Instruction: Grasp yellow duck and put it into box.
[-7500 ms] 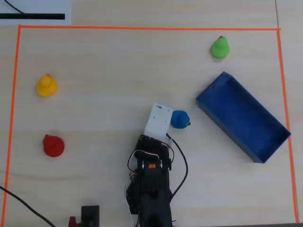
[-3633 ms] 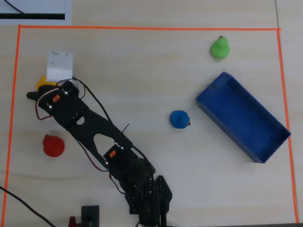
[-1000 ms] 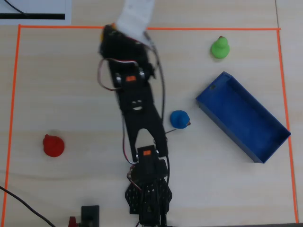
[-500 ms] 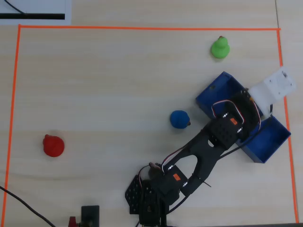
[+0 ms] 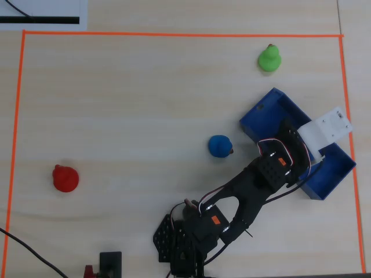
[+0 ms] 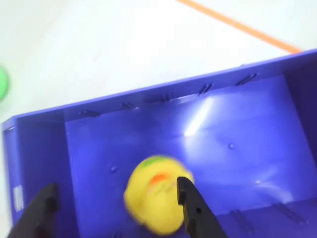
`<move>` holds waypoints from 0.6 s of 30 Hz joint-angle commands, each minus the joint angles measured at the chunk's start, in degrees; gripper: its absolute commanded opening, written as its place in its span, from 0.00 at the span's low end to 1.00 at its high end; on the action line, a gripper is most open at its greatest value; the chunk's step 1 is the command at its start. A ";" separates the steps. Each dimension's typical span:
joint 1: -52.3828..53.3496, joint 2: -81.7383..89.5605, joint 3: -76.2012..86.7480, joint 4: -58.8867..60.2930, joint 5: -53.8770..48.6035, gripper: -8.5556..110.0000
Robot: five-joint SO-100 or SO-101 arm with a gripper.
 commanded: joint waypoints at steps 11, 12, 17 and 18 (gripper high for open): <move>-41.40 45.35 1.49 37.44 23.03 0.07; -46.76 49.66 5.27 39.20 24.70 0.07; -57.66 65.39 32.78 36.21 24.70 0.07; -57.83 68.12 38.41 35.16 23.73 0.07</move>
